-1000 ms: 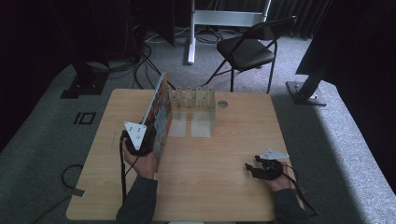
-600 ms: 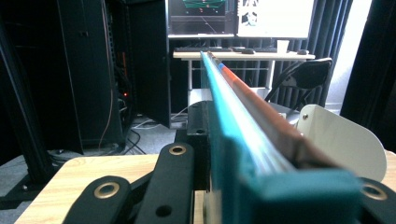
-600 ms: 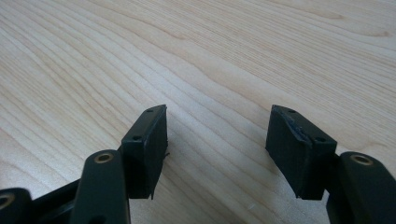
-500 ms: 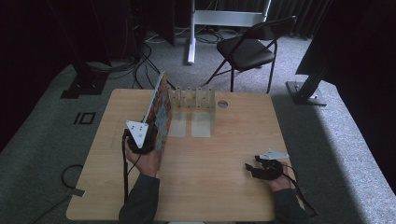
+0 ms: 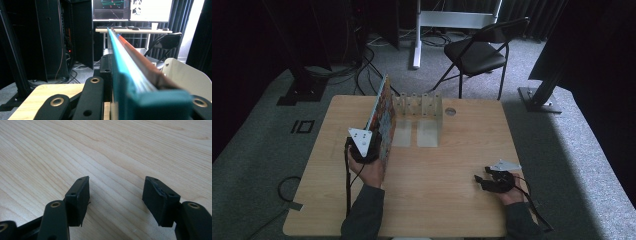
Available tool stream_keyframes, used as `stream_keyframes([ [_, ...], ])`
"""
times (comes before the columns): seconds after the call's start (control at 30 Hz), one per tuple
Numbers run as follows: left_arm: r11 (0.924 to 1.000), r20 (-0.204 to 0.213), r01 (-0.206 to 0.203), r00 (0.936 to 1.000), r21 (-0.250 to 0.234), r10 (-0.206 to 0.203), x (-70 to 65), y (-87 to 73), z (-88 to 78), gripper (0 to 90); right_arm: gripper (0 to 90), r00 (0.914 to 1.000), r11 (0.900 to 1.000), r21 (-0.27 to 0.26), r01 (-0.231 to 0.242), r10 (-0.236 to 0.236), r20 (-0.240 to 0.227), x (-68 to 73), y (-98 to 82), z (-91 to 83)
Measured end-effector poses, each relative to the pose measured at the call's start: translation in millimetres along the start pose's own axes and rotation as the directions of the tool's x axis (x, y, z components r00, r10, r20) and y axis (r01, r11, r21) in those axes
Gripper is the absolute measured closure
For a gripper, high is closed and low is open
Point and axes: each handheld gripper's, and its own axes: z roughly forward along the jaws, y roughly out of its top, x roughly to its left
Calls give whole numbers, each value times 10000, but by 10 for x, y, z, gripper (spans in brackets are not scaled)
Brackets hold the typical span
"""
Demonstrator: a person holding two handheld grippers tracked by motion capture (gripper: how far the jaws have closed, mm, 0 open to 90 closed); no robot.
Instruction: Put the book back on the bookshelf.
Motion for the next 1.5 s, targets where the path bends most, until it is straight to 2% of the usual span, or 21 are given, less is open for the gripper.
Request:
stream_keyframes([
  [1.5,9999,-99,-77,9999,-69,76,-26,-17,96,802,380,10000,10000,3,20,-20,-8,0,0,0],
])
